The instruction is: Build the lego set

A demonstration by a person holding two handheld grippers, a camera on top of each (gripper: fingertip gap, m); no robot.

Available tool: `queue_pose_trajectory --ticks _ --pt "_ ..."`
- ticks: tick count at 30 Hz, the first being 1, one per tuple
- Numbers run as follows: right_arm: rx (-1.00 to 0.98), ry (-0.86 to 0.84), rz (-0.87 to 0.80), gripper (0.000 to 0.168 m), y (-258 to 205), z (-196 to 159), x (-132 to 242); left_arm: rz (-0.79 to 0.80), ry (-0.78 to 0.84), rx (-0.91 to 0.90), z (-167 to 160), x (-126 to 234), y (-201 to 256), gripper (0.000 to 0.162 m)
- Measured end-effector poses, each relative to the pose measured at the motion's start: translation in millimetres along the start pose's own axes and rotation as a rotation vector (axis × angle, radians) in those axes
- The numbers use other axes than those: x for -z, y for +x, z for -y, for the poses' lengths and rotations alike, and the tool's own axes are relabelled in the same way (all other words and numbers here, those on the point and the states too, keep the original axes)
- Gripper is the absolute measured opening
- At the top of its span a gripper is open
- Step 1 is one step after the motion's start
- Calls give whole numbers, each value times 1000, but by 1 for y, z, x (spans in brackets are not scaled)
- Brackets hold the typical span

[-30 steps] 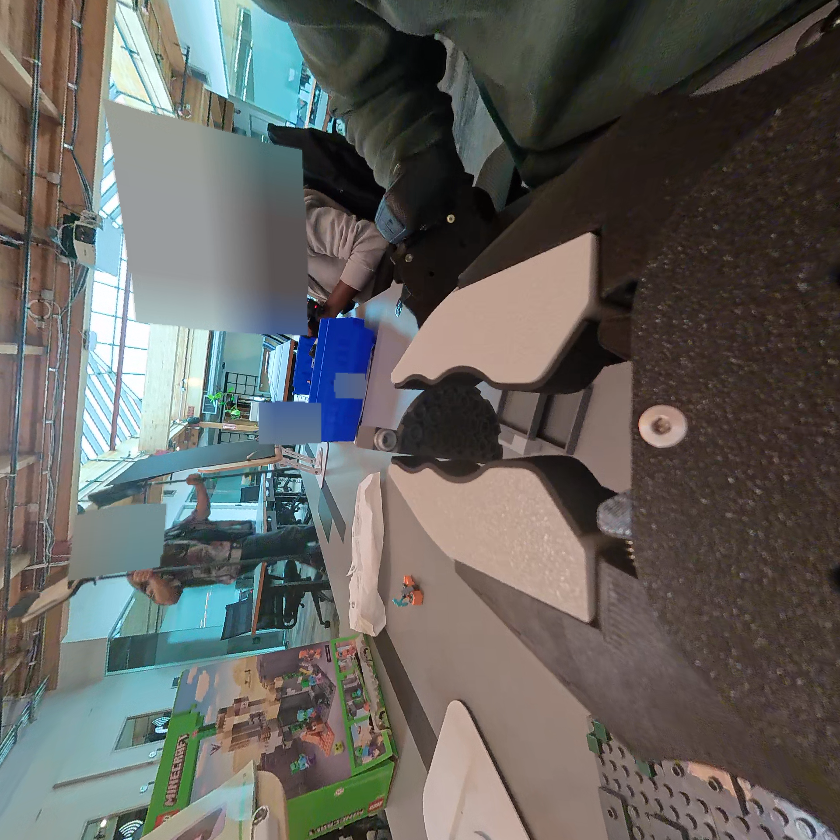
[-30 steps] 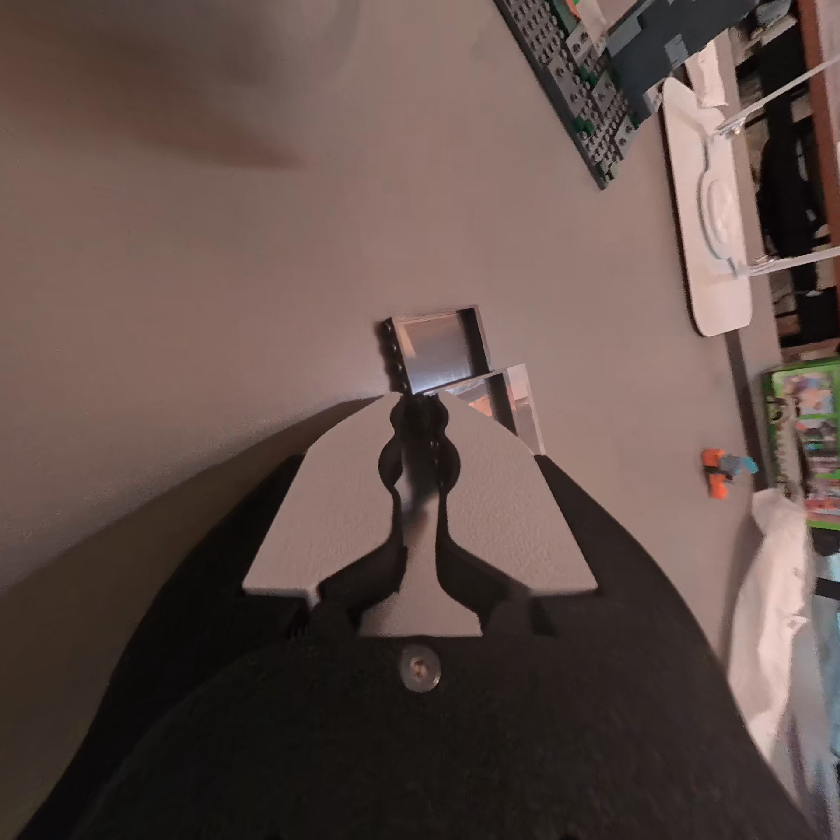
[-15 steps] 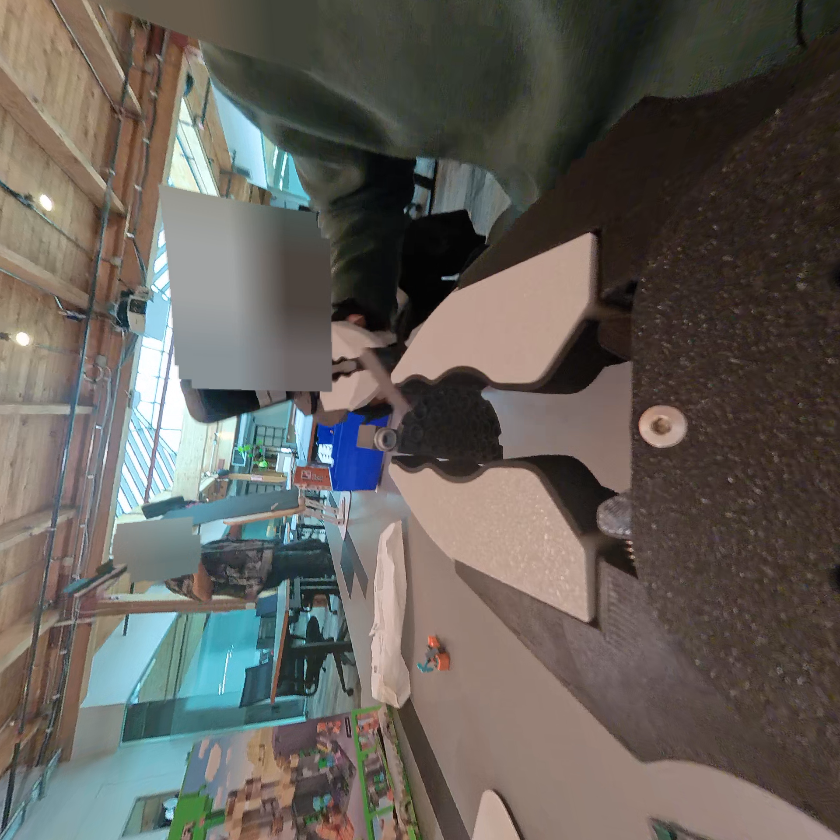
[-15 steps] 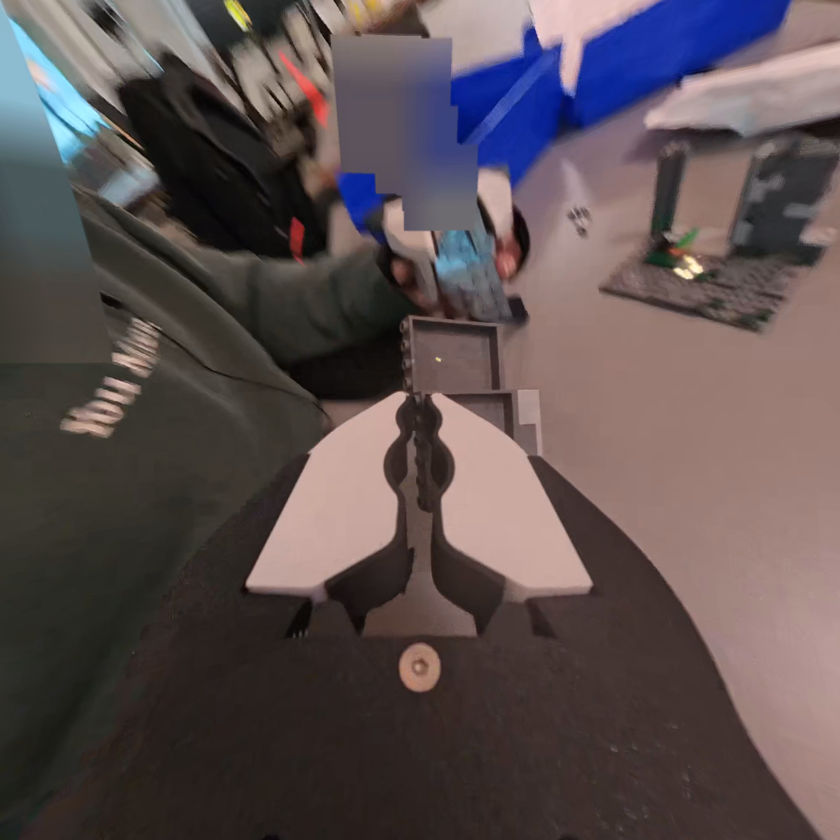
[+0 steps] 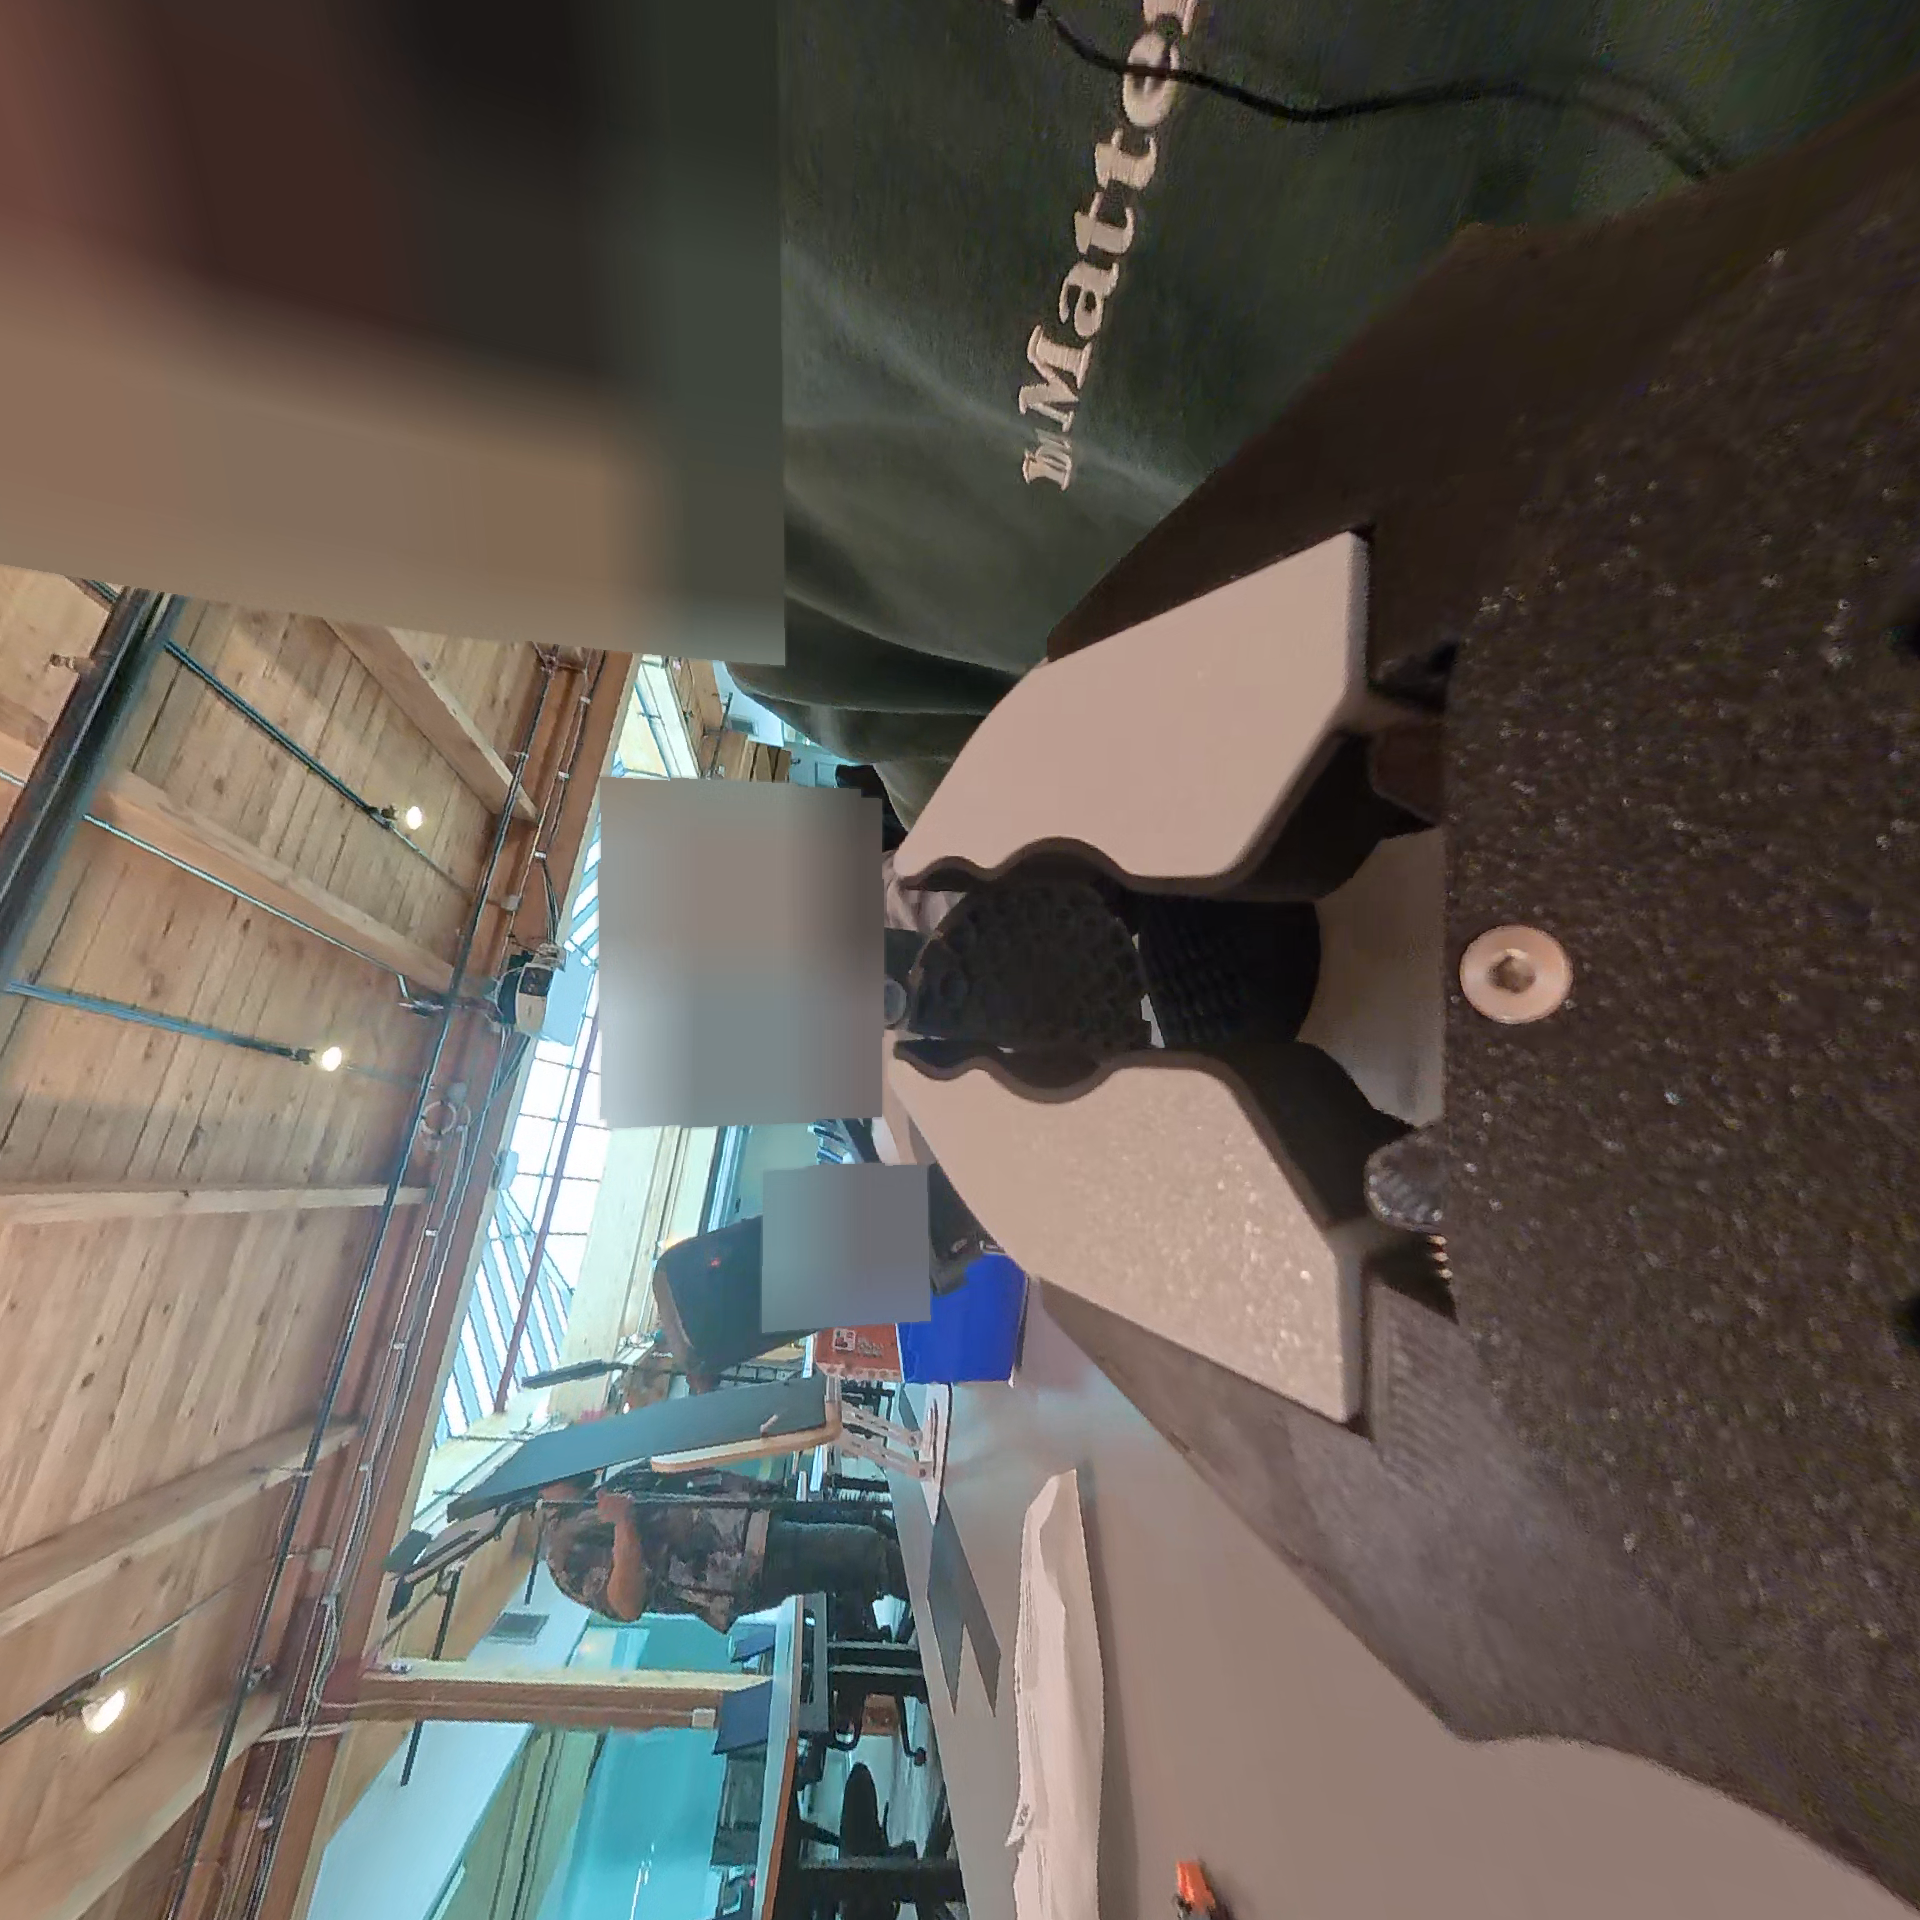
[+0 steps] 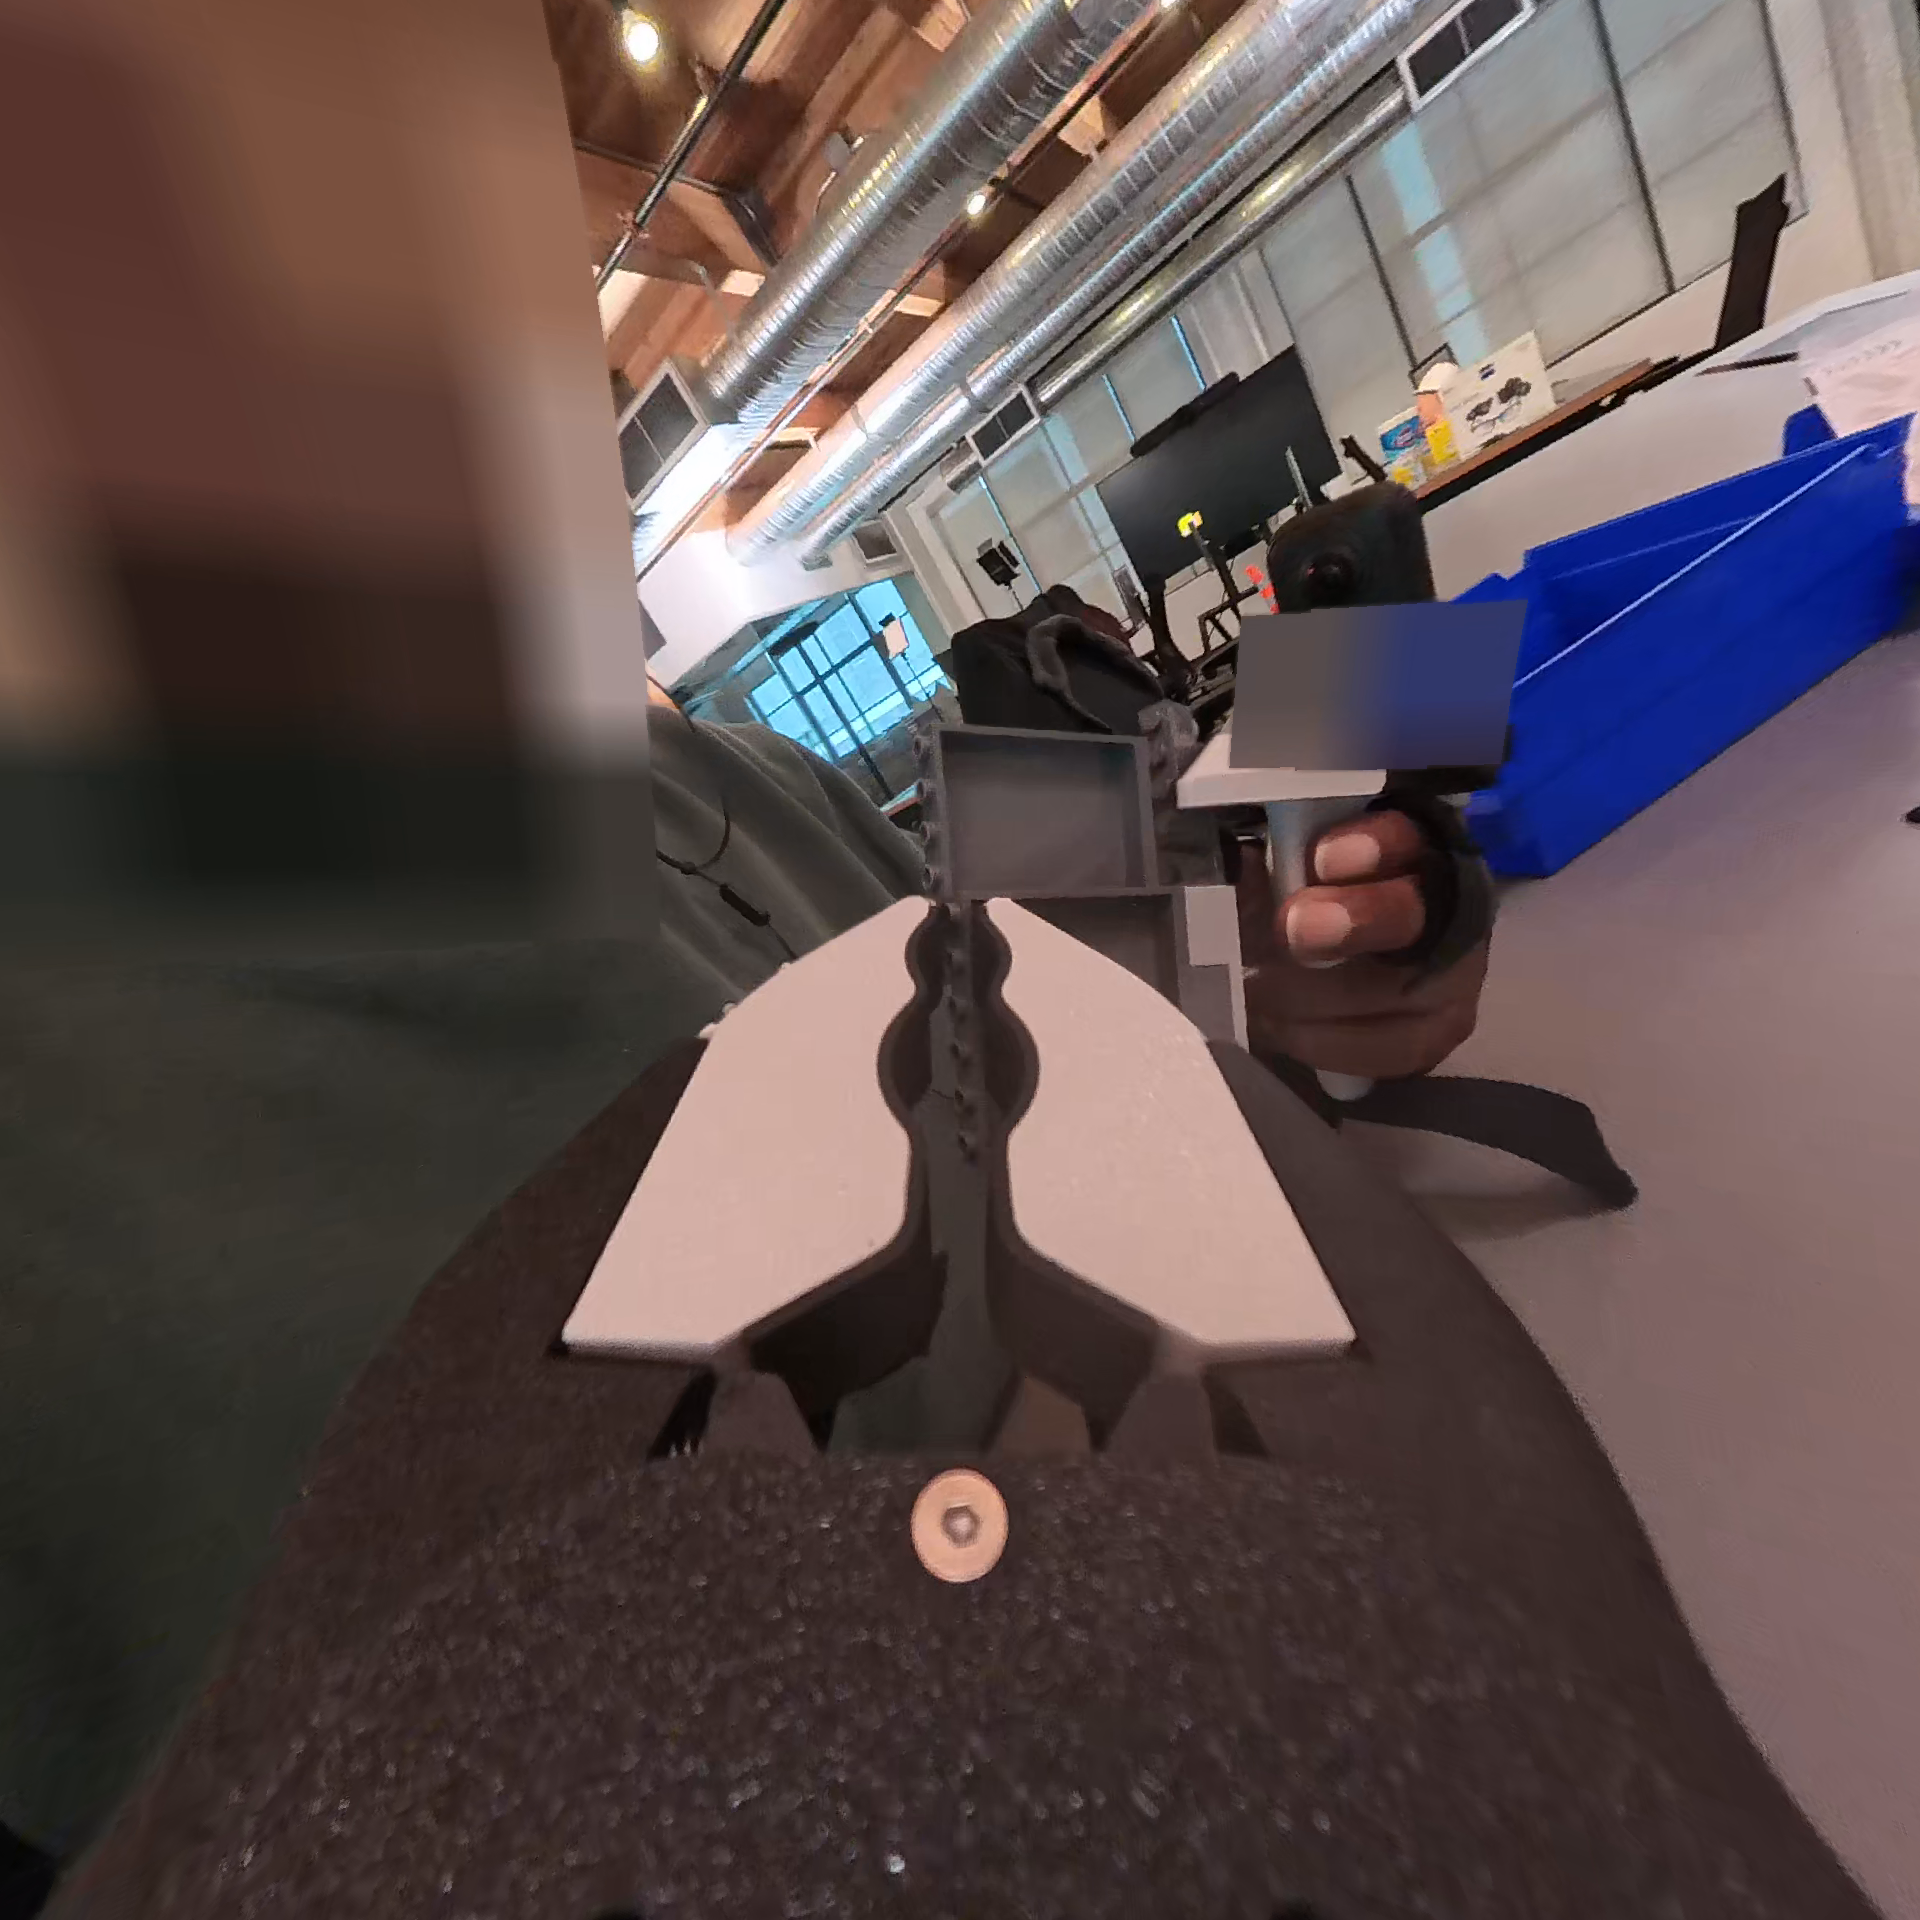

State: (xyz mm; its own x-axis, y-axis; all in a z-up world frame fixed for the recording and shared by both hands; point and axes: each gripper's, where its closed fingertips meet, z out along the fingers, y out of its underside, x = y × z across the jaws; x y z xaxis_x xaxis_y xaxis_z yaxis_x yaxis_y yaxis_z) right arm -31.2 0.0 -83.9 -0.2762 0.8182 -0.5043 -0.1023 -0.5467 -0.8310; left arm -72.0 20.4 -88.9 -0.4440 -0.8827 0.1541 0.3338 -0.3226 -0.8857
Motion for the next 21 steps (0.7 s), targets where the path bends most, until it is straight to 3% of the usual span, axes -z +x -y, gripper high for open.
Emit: queue_pose_trajectory --ticks 21 --pt "51 -29 69 5 -6 -19 -8 -125 29 43 2 -3 20 26"
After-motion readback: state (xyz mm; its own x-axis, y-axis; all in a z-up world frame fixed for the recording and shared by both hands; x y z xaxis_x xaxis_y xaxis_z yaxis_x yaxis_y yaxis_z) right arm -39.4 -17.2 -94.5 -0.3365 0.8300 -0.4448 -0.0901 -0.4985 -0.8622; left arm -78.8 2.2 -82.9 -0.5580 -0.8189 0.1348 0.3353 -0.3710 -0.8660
